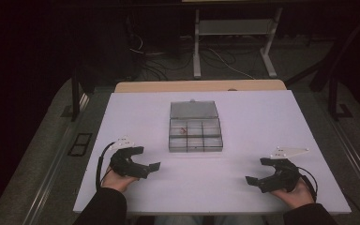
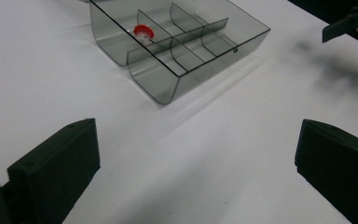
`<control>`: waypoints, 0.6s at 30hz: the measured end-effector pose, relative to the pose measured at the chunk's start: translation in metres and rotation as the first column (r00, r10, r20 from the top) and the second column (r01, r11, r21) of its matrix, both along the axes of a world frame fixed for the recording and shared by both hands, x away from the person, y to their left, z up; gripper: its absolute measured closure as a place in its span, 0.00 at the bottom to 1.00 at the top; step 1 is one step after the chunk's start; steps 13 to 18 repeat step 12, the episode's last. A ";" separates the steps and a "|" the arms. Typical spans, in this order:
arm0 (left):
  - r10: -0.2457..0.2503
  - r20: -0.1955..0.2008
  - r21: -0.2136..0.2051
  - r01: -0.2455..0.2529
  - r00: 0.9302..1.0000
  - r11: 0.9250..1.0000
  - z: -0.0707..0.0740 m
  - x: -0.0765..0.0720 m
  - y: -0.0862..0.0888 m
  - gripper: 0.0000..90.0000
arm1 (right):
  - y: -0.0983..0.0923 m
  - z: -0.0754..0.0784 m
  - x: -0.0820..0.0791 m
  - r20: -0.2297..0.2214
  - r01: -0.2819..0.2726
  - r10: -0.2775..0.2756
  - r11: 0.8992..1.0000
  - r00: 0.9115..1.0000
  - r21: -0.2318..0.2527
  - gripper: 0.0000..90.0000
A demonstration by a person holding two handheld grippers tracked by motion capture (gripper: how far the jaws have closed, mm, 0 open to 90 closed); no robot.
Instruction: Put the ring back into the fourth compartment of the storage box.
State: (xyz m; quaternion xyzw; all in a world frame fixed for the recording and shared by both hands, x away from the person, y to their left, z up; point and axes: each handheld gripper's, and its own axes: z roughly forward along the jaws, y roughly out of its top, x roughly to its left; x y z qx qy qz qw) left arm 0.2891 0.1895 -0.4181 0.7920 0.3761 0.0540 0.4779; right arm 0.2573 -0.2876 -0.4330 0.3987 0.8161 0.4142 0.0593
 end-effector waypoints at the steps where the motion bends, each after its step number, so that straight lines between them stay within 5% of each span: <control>1: -0.001 -0.004 -0.001 0.001 1.000 1.000 -0.001 -0.002 -0.001 0.00 | 0.000 0.000 0.000 0.000 0.000 0.000 1.000 1.000 -0.001 0.00; 18: -0.013 -0.025 0.018 0.013 1.000 1.000 -0.014 -0.010 -0.006 0.00 | 0.000 0.000 0.000 0.002 0.002 -0.002 1.000 1.000 0.001 0.00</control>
